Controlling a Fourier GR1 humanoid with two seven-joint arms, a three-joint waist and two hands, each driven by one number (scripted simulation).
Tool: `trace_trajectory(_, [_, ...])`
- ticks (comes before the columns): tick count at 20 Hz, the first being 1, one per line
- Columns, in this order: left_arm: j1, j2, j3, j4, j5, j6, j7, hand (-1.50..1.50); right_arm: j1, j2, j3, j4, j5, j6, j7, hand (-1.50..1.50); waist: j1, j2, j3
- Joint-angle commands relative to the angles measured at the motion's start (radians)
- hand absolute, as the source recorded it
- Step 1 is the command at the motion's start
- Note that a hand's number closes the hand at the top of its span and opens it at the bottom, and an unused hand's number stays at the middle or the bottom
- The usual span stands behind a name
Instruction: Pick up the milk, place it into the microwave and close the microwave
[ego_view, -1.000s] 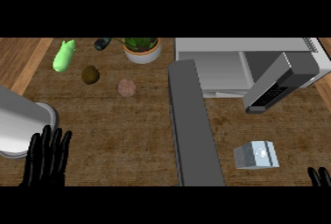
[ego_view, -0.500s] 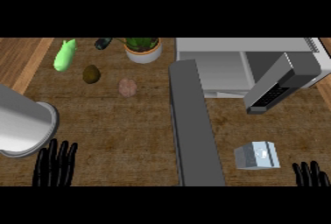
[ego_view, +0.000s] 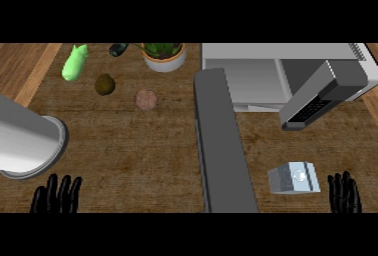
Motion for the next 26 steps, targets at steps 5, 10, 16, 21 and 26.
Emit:
trace_trajectory(5, [0.056,0.025,-0.016,-0.058,0.014,0.009,0.010,-1.50,-0.165,-0.019,-0.097,0.274,-0.020,-0.031,-0.102,-1.50,0.001,0.000,0.000])
trace_trajectory(10, [0.029,0.012,-0.010,0.073,0.015,-0.008,-0.094,-1.50,-0.223,-0.050,-0.150,0.517,-0.046,0.046,-0.298,-1.50,0.000,0.000,0.000])
trace_trajectory(16, [0.056,0.056,0.009,0.016,0.052,-0.021,-0.084,-1.50,-0.289,-0.072,-0.167,0.627,-0.030,0.048,-0.354,-1.50,0.000,0.000,0.000])
trace_trajectory(21, [0.074,0.055,-0.020,0.047,0.044,-0.023,-0.111,-1.50,-0.341,-0.036,-0.170,0.774,0.010,-0.009,-0.469,-1.50,0.002,0.000,0.000])
trace_trajectory(26, [0.059,0.026,-0.064,0.041,0.013,0.017,-0.116,-1.50,-0.370,-0.068,-0.160,0.809,0.029,0.021,-0.502,-1.50,-0.001,0.000,0.000])
